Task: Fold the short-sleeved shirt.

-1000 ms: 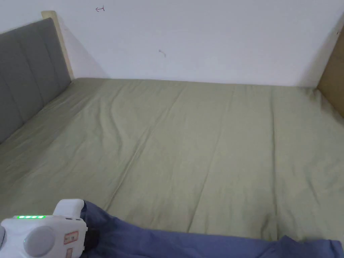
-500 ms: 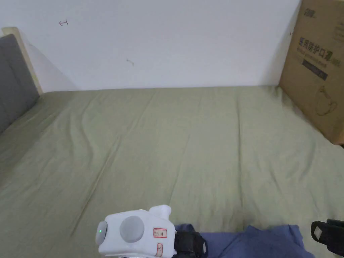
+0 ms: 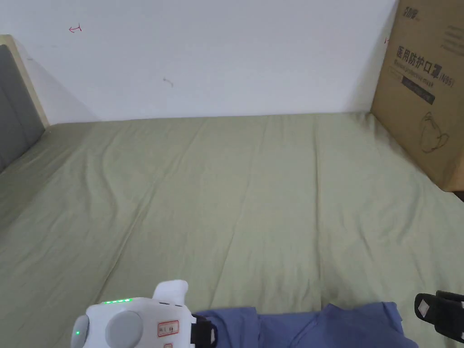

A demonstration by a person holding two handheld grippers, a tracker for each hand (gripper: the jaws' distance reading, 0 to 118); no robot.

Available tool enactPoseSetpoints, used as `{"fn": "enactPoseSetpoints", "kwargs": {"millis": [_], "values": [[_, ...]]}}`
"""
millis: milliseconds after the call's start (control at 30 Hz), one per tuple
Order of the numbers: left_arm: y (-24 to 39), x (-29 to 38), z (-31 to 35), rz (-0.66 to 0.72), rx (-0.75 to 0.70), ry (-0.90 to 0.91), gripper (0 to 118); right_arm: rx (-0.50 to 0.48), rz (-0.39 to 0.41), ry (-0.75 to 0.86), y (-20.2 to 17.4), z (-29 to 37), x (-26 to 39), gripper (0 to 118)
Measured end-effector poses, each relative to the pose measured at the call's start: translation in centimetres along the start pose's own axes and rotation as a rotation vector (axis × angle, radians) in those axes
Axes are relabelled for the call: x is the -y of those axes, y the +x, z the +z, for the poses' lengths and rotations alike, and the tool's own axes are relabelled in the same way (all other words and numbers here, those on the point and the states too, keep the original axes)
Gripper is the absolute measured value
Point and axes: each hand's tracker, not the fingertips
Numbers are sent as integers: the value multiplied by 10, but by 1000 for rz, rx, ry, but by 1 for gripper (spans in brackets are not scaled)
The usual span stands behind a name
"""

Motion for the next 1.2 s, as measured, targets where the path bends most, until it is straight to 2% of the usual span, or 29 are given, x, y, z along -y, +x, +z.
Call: {"fn": "enactPoseSetpoints", "kwargs": {"millis": [167,233,300,333,467,667,700,733,767,800,833,867,900,1000,1100,1200], "values": [[21,6,-73,-22,38,-148,1,4,4,-36,-1,-8,-6,0],[36,18,-92,-39,38,-131,1,8,11,-43,-4,-4,1,0],[36,17,-98,5,140,-131,1,21,17,-60,-11,-9,-4,0],[34,14,-97,33,135,-129,1,26,19,-63,-13,-9,-1,0],[14,19,-54,118,229,-91,1,20,1,-80,-2,-17,-7,0],[-66,25,37,280,372,72,1,26,25,-80,-13,-18,-13,0],[-85,27,48,301,391,84,6,17,20,-80,-15,-18,-15,0],[-99,28,55,315,383,86,17,8,13,-81,-17,-19,-16,0],[-111,30,58,320,362,86,39,4,8,-83,-18,-20,-16,0],[-132,31,59,319,361,82,79,1,4,-86,-18,-21,-17,0],[-142,32,55,329,360,71,103,2,5,-86,-20,-22,-17,0],[-151,34,51,340,358,52,115,11,16,-90,-22,-22,-17,0],[-157,37,44,345,370,50,118,26,39,-94,-25,-23,-17,0],[-168,38,19,399,463,43,118,47,72,-109,-30,-25,-17,0],[-151,36,-3,410,585,63,118,46,65,-119,-26,-28,-18,0],[-122,35,-28,433,727,2,118,46,54,-126,-25,-28,-19,0]]}}
